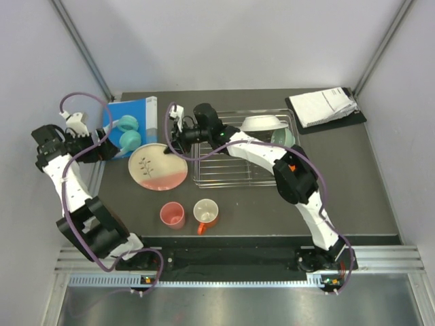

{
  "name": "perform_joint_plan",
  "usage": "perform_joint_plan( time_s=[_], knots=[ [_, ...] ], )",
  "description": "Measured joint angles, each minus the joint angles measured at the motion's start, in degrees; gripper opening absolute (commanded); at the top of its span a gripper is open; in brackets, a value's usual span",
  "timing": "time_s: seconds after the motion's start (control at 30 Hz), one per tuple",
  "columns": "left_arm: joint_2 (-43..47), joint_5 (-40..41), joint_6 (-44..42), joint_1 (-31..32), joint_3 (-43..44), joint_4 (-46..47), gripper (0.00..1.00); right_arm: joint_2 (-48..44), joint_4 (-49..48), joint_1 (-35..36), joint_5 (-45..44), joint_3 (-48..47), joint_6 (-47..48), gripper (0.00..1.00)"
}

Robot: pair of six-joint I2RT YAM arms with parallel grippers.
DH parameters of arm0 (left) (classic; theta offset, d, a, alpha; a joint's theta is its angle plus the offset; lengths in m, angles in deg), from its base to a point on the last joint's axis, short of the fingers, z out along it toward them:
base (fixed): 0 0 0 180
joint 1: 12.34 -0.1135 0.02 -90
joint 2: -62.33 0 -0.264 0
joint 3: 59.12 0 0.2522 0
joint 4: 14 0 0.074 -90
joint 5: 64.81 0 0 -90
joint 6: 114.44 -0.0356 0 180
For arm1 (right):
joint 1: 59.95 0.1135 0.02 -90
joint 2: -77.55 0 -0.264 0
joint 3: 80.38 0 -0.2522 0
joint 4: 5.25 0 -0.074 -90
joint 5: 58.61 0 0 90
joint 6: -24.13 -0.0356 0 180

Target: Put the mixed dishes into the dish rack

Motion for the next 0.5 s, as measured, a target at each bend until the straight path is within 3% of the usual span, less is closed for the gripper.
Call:
perform_joint_plan(
  time_s=[0.5],
  knots=[
    [-2.4, -0.96, 0.07, -1.53, -4.39, -2.05, 0.99, -10.03, 16.79, -0.02, -8.39, -7.19, 14.82, 0.0]
  ],
)
